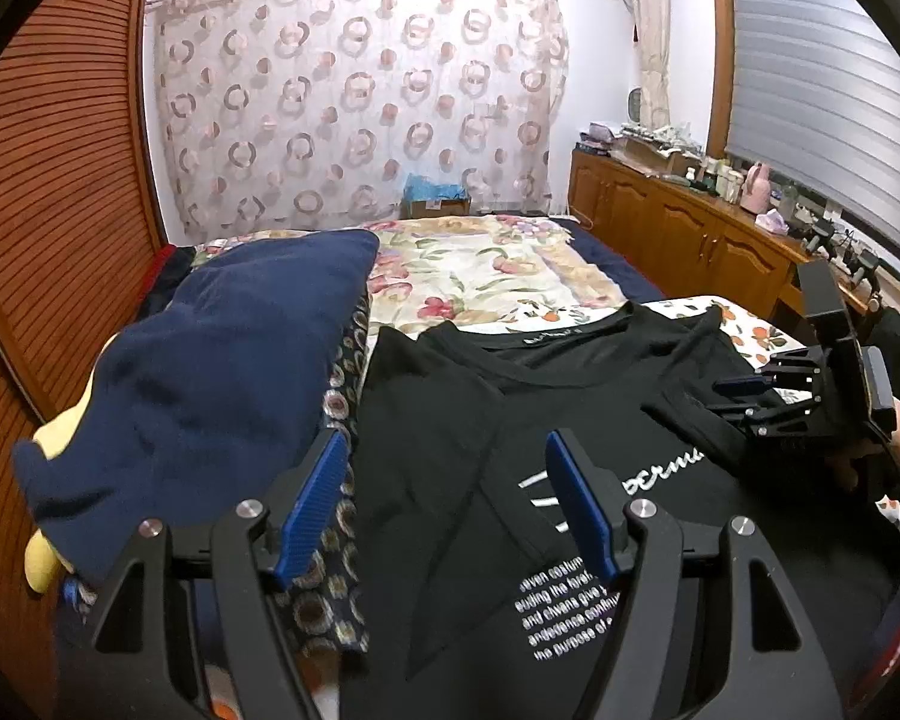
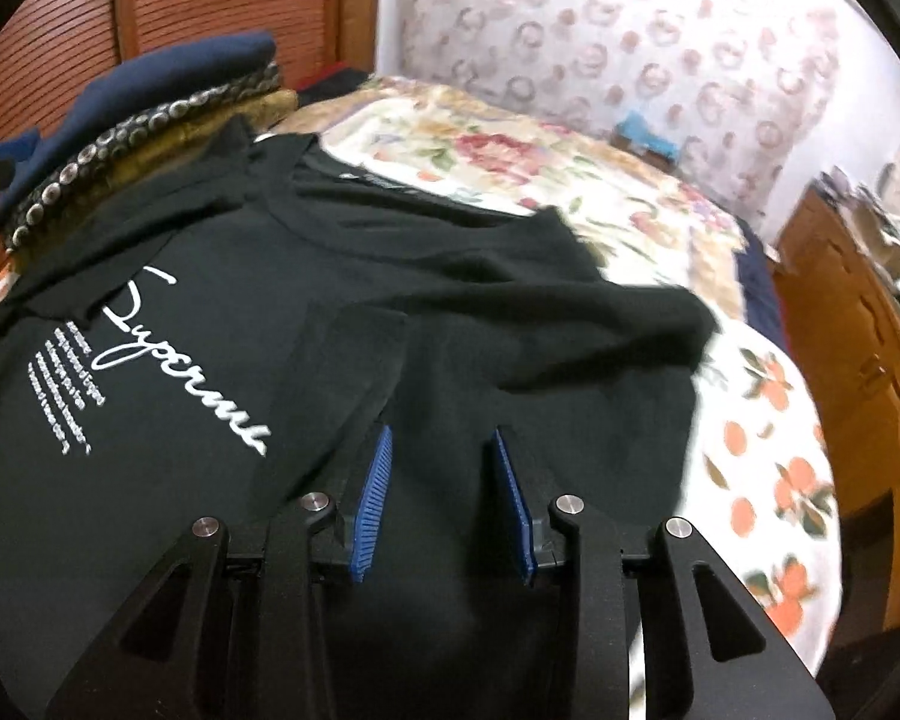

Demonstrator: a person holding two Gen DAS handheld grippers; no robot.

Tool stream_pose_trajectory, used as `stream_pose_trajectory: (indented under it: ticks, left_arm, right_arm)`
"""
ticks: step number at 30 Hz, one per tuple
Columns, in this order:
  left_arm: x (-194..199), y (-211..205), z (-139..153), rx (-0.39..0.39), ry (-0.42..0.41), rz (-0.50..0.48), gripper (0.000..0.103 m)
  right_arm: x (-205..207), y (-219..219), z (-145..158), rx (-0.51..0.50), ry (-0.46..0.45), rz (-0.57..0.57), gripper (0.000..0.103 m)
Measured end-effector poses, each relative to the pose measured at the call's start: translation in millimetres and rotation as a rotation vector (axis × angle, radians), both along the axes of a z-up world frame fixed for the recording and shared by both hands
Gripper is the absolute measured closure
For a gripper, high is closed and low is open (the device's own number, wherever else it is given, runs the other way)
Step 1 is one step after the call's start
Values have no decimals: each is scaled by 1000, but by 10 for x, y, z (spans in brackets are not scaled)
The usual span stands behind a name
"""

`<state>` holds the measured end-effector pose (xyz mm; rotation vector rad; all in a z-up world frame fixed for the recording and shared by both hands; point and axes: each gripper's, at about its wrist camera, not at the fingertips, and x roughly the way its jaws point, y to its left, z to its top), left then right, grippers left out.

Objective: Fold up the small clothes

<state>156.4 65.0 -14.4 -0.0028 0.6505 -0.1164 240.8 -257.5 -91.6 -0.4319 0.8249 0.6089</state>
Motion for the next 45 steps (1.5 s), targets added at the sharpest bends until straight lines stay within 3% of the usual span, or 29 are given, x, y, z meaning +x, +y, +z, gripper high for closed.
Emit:
stream_pose_trajectory:
  ticks: [5, 8, 10, 15, 19, 21, 26, 30, 39, 41, 43, 45]
  left_arm:
    - [234, -16, 12, 16, 28, -7, 34]
    - [339, -58, 23, 40, 39, -7, 34]
    - [414, -92, 38, 54, 48, -14, 34]
    - [595, -238, -3, 119, 87, -68, 35]
    - [787, -366, -120, 170, 153, -111, 57]
    - [912, -448, -208, 196, 194, -123, 59]
    - [1212, -534, -447, 264, 288, -100, 60]
    - [1392, -491, -622, 268, 351, -70, 59]
    - [1490, -499, -720, 252, 378, -65, 60]
    - [1489, -494, -718, 233, 378, -89, 67]
    - [1495, -486, -706, 218, 382, -103, 94]
    - [1473, -487, -647, 238, 357, -105, 98]
  right_arm:
    - [53, 186, -3, 81, 75, 113, 70]
    - [39, 211, 37, 179, 149, 177, 72]
    - [-3, 197, 69, 186, 135, 186, 71]
    - [6, -15, 171, 154, 51, 121, 71]
    - [153, -290, 189, 112, -18, 23, 71]
    - [215, -393, 169, 91, -40, -18, 71]
    - [318, -539, 93, 65, -49, -72, 71]
    - [334, -541, 6, 42, -46, -83, 69]
    - [361, -544, 8, 52, -36, -88, 66]
    - [355, -544, 8, 55, -34, -89, 66]
    - [353, -547, 6, 52, -38, -90, 66]
    - [358, -559, 5, 49, -42, -89, 66]
